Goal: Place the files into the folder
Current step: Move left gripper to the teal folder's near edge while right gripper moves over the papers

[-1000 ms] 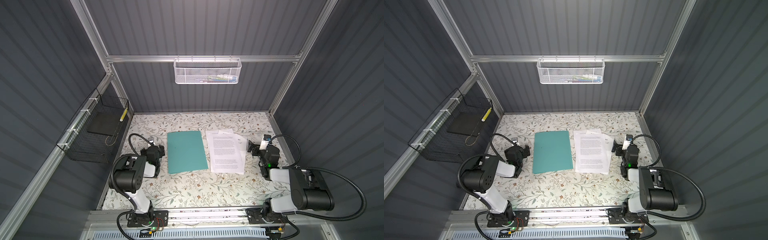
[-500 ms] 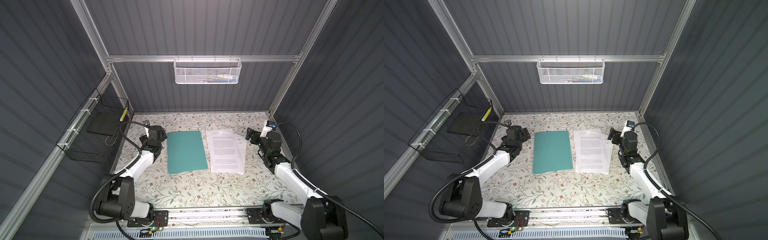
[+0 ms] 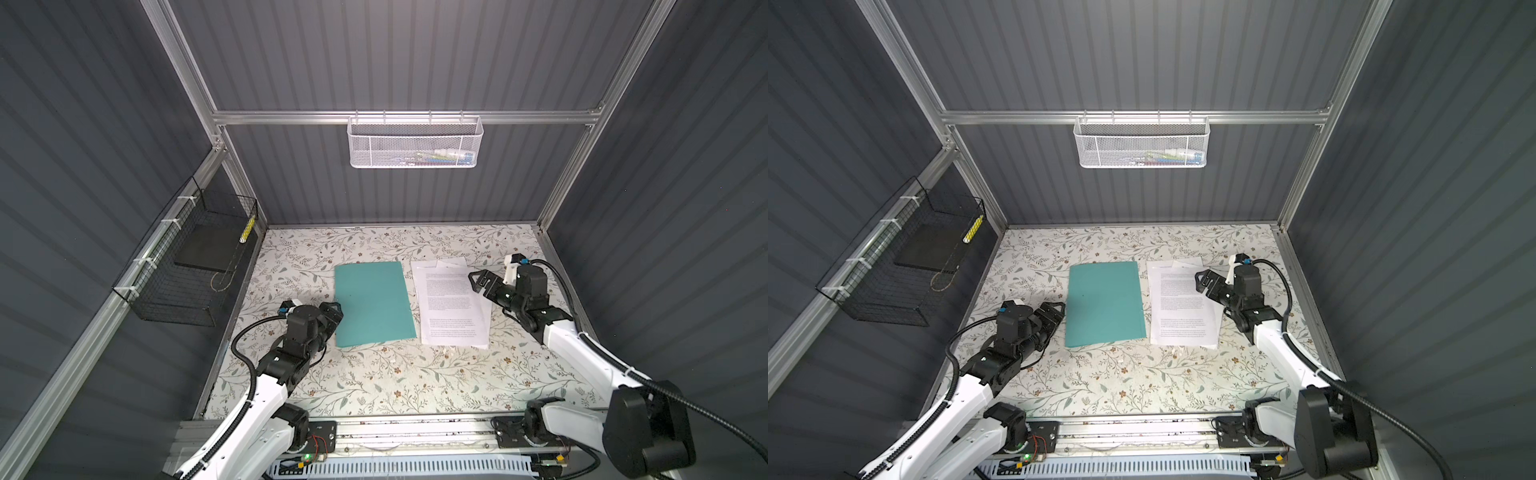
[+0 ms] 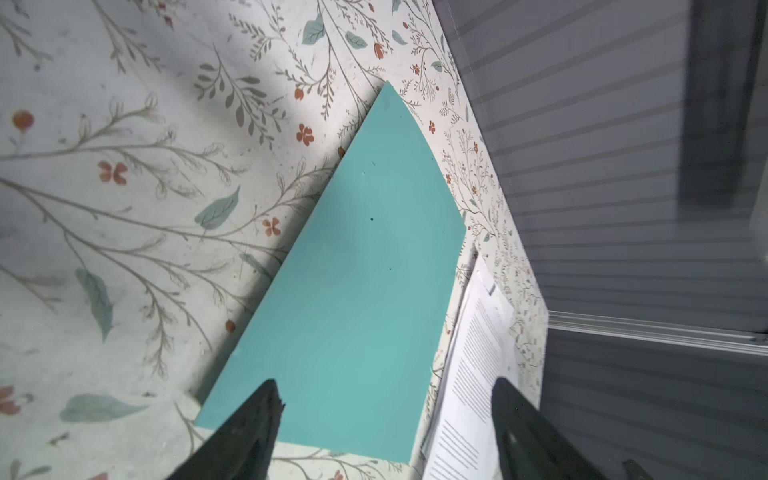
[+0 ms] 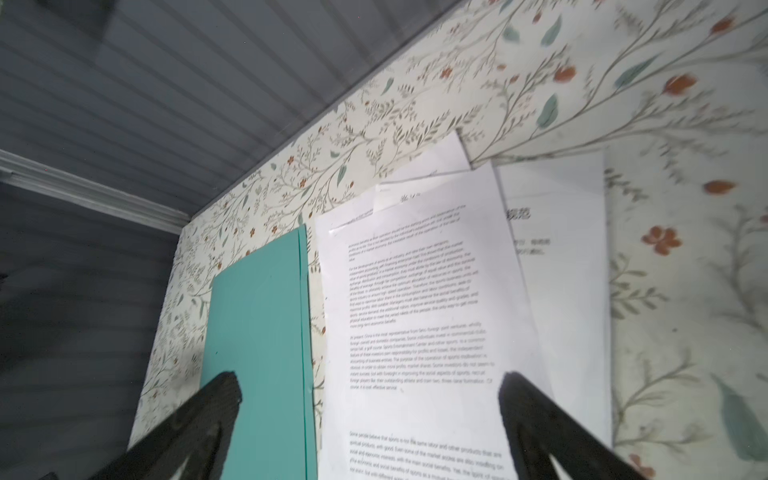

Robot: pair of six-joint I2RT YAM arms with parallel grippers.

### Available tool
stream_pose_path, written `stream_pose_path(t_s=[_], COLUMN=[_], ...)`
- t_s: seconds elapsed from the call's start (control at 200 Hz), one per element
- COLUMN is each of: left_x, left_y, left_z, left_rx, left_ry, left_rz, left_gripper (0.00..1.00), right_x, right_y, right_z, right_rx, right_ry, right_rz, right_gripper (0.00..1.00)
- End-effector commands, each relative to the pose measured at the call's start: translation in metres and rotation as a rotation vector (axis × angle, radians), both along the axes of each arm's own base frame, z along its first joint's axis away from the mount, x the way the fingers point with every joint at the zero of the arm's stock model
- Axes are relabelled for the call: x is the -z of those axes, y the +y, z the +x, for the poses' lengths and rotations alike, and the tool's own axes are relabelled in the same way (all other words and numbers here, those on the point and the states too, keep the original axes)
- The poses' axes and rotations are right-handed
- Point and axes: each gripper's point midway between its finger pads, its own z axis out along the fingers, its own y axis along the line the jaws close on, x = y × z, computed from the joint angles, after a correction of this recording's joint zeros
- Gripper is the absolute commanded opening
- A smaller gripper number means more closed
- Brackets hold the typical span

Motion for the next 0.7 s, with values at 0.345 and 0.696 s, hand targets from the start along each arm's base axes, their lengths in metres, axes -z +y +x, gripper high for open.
stream_pose_path(t_s=[0.345,0.696], left_x=[0.054,0.069], left_y=[-0.041,-0.056], left_z=[-0.017,-0.021], left_rx=[0.074,0.101], left_ry=[0.105,0.102], left_rz=[-0.067,-0.035], left_gripper=[0.71,0.67], right_x=[-0.013,-0.012], right_y=[0.032,0.035], right_z=[-0.005,-0.005], right_rx=[-0.115,-0.122], right_ry=[0.004,0.010], right_rz=[0.140,0.151], right_gripper=[0.99,0.99])
